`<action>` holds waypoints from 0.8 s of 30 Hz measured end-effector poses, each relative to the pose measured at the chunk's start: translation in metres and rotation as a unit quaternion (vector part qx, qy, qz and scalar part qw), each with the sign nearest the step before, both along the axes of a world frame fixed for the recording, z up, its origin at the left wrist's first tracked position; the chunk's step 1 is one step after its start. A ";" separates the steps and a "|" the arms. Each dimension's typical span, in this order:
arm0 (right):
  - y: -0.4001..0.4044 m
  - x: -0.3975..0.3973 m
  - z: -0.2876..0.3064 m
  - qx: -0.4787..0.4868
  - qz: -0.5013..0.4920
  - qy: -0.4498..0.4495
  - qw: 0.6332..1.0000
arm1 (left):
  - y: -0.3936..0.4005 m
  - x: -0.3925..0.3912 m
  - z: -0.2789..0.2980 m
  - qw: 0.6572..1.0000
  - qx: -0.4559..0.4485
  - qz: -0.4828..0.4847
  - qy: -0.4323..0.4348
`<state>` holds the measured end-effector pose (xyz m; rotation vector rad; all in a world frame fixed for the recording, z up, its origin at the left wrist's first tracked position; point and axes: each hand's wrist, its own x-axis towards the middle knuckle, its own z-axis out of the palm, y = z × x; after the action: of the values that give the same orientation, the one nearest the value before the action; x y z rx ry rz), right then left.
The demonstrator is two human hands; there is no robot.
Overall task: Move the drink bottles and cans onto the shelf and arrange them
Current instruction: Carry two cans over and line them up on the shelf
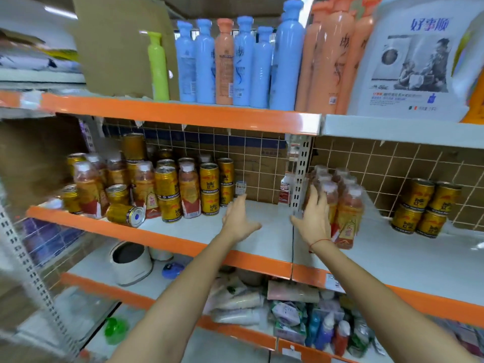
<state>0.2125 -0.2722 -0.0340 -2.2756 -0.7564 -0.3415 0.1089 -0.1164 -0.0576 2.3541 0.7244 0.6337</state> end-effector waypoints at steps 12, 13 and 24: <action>0.091 -0.095 -0.024 -0.033 0.110 0.041 0.992 | 0.095 -0.130 -0.015 0.996 0.038 0.074 0.021; 0.097 -0.097 -0.024 -0.034 0.116 0.042 0.992 | 0.103 -0.135 -0.016 0.996 0.043 0.080 0.018; 0.154 -0.066 0.011 -0.047 0.195 0.039 0.979 | 0.169 -0.126 0.014 0.986 0.074 0.149 0.018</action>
<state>0.1464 -0.1180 -0.0232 -2.1493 -1.1712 -0.0331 -0.0167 0.0526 -0.0434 2.4175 1.0943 0.7966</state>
